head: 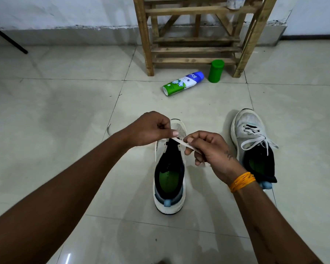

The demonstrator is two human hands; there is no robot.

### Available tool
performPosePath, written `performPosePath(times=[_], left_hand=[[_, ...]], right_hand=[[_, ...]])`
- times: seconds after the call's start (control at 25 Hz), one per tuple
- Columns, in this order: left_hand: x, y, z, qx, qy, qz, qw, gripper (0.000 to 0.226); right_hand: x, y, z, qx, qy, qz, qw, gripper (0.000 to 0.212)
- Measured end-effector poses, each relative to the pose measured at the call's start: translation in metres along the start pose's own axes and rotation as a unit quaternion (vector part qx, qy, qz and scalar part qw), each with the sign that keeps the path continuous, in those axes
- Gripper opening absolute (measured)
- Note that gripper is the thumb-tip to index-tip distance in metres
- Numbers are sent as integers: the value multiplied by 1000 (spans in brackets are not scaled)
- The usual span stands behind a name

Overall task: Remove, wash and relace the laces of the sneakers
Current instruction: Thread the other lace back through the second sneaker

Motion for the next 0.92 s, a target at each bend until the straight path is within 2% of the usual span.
performPosePath(times=[0.12, 0.2, 0.24, 0.32, 0.4, 0.44, 0.52, 0.56, 0.6, 0.64, 0.68, 0.72, 0.8, 0.84, 0.88, 0.92], left_hand=[[-12, 38, 0, -65, -122, 144, 980, 25], [-9, 42, -6, -81, -148, 115, 979, 11], [-4, 32, -8, -67, -131, 42, 988, 13], [8, 2, -12, -32, -34, -104, 993, 18], [18, -20, -16, 2, 49, -129, 990, 17], [19, -22, -17, 4, 60, -117, 991, 15], [7, -6, -13, -47, 11, -74, 996, 12], [-2, 6, -11, -88, -39, -9, 995, 12], [-11, 19, -10, -128, -97, 102, 982, 12], [-16, 26, -12, -153, -146, 211, 954, 11], [-17, 27, -14, -149, -180, 254, 938, 11], [-14, 23, -15, -125, -186, 225, 948, 13], [3, 2, -19, -55, -103, -10, 993, 19], [13, -10, -21, -40, -32, -108, 993, 20], [20, -18, -23, -26, 23, -148, 988, 19], [23, -19, -24, -17, 44, -148, 988, 16]], right_hand=[[0, 0, -2, -5, -8, 3, 1000, 10], [3, 2, -3, -14, -10, 5, 1000, 8], [5, 4, -2, -21, -8, 4, 1000, 7], [11, 8, 1, -33, -5, 2, 999, 8], [14, 10, 2, -41, -7, 2, 999, 12], [15, 10, 2, -41, -8, 4, 999, 13], [14, 8, 1, -38, -13, 8, 999, 8], [13, 7, 0, -36, -18, 10, 999, 4], [11, 6, -1, -34, -25, 12, 999, 3], [11, 4, 0, -32, -31, 14, 999, 4], [11, 3, 0, -30, -34, 15, 999, 4], [12, 3, 0, -30, -33, 14, 999, 4], [17, 5, 0, -35, -25, 15, 999, 5], [19, 5, 0, -37, -22, 16, 999, 7], [21, 6, 0, -39, -21, 17, 999, 9], [22, 5, 0, -39, -22, 17, 999, 9]])
Point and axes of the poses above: each hand's wrist, its own z-axis towards the middle knuckle, its own x-axis out of the palm, y = z × x, the point moved 1 cm from there along z, towards the middle knuckle, and after that the axes turned 2 degrees about x, right-handed, at the moved point
